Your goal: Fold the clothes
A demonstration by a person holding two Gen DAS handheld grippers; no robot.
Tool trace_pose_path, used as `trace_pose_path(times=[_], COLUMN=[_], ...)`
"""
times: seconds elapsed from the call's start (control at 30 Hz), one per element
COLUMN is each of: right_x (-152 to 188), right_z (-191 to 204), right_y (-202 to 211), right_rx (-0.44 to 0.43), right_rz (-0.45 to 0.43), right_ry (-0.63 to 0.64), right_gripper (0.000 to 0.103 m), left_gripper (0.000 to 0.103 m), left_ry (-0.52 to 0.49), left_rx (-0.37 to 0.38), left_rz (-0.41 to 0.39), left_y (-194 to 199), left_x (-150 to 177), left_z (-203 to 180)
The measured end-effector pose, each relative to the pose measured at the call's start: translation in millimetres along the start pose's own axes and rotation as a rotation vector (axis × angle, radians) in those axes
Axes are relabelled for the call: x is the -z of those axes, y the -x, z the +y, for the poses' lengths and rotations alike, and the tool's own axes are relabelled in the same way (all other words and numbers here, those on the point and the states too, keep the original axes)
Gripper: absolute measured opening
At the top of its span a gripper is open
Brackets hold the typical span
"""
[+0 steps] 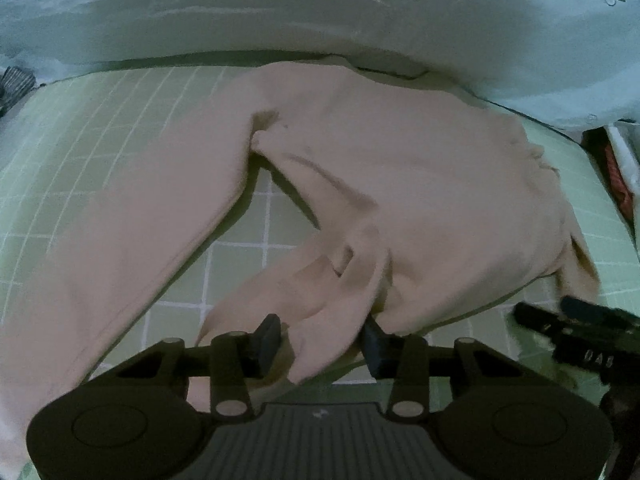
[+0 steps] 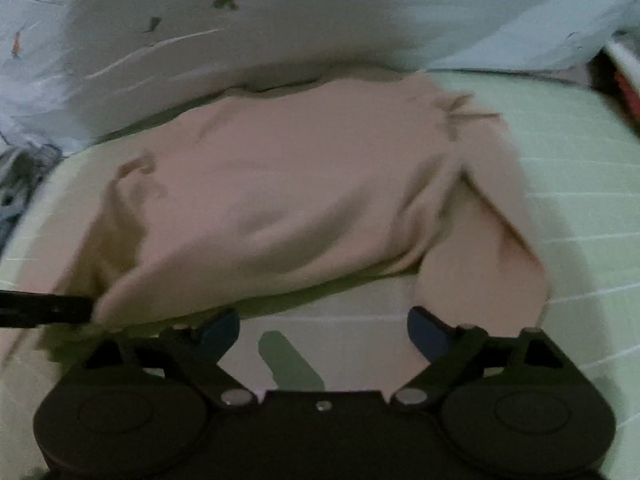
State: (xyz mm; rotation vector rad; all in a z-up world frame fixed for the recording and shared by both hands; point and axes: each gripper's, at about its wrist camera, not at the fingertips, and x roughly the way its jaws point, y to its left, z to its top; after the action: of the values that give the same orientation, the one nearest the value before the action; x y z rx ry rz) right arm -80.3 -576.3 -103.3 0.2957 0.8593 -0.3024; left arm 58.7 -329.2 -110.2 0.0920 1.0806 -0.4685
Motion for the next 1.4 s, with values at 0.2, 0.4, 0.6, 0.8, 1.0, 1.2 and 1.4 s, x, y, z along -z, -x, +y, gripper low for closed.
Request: trace_pose_path(times=[0.2,0.4,0.6,0.8,1.0,1.2,1.4], right_x=[-10.7,-17.4,-32.5,-36.0,-48.9,-71.6,-36.1], right_z=[-49.4,-44.7,-24.2,-20.0,-36.6,-48.6,-48.6], right_y=[-4.0,-4.7,-18.8,6.3,104.2,113.5,56.5], right_rx=[0.242,0.085,0.042,0.013,-0.005,0.015,0.088], right_rz=[0.008,-0.028,-0.030,-0.074,-0.253,-0.311,-0.080], right_ry=[-0.074,-0.112,-0.040,-0.008,-0.049,-0.059,-0.108], right_gripper=[0.084,0.063,0.020,0.002,0.002,0.005,0.056], left_gripper=[0.045,0.044,0.021,0.011,0.010,0.018,0.053], left_ry=[0.034,0.029,0.050,0.097,0.238,0.372,0.333], left_rx=[0.003,0.009,0.067,0.092,0.234,0.192,0.042], left_rz=[0.008,0.006,0.026,-0.021,-0.177,-0.234,-0.060], left_y=[-1.3,-0.9,-5.0,18.2,94.1,94.2,58.2], left_x=[2.7,1.3,-1.0,1.9,-4.6,-4.5,15.1], left_z=[7.8,7.8,14.6,22.8,39.4,57.3,54.5])
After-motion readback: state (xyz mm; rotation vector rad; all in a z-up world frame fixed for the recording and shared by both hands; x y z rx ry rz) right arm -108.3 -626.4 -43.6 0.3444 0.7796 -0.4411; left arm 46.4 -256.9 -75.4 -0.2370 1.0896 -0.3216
